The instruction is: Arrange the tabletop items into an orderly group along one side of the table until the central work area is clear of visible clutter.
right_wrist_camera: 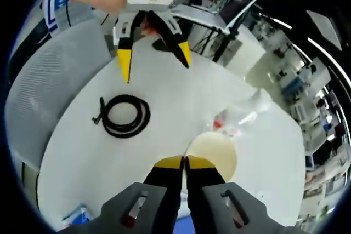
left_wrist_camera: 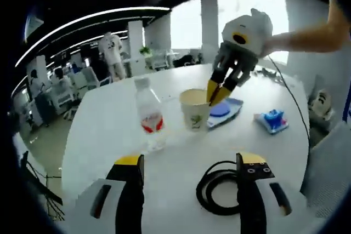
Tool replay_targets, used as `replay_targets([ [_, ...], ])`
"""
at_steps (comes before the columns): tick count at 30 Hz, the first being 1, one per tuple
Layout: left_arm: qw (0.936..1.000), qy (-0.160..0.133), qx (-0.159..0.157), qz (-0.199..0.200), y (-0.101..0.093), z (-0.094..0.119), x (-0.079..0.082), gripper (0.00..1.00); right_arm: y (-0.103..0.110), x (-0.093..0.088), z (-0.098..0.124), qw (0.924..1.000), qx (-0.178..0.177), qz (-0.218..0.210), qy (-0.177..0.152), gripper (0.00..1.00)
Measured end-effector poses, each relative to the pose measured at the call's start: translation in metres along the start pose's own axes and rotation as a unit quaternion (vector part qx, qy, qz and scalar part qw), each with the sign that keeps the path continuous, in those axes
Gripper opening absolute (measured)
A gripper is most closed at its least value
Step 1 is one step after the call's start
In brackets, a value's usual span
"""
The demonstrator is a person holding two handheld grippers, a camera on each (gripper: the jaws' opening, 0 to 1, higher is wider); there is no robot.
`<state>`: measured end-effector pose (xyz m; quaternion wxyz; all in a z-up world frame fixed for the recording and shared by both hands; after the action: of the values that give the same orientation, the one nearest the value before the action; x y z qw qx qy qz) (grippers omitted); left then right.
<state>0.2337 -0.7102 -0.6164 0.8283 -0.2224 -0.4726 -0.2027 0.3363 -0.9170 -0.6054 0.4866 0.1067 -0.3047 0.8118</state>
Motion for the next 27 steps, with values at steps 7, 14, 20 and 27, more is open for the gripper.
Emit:
replay_targets([
  [7,0.9984,-0.001,0.042,0.037,0.006,0.036,-0.023,0.72,-0.011,-0.008,-0.014,0.9996,0.017,-0.022,-0.004,0.00],
  [14,0.9969,0.047,0.047,0.041,-0.007,0.051,-0.055,0.74,-0.027,-0.013,-0.022,0.9993,0.017,-0.032,-0.009,0.00],
  [20,0.9943,0.020,0.059,0.086,-0.009,0.058,-0.055,0.74,-0.030,-0.026,-0.029,0.9984,0.022,-0.051,-0.005,0.00],
  [27,0.9926,0.017,0.072,0.096,-0.007,0.061,-0.059,0.72,-0.027,-0.032,-0.037,0.9984,0.029,-0.048,0.004,0.00],
])
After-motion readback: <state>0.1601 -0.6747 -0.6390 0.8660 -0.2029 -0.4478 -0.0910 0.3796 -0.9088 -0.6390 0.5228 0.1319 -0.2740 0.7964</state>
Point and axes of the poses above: the point that each gripper's makers call its tool centre point, and the gripper's own axes: z roughly backward along the fingers, y roughly to its left, x roughly out of its top, the point moved 7 cm from there along z, roughly backward along the fingers, and after that the axes turned 8 degrees about z, right-handed, at the moved point
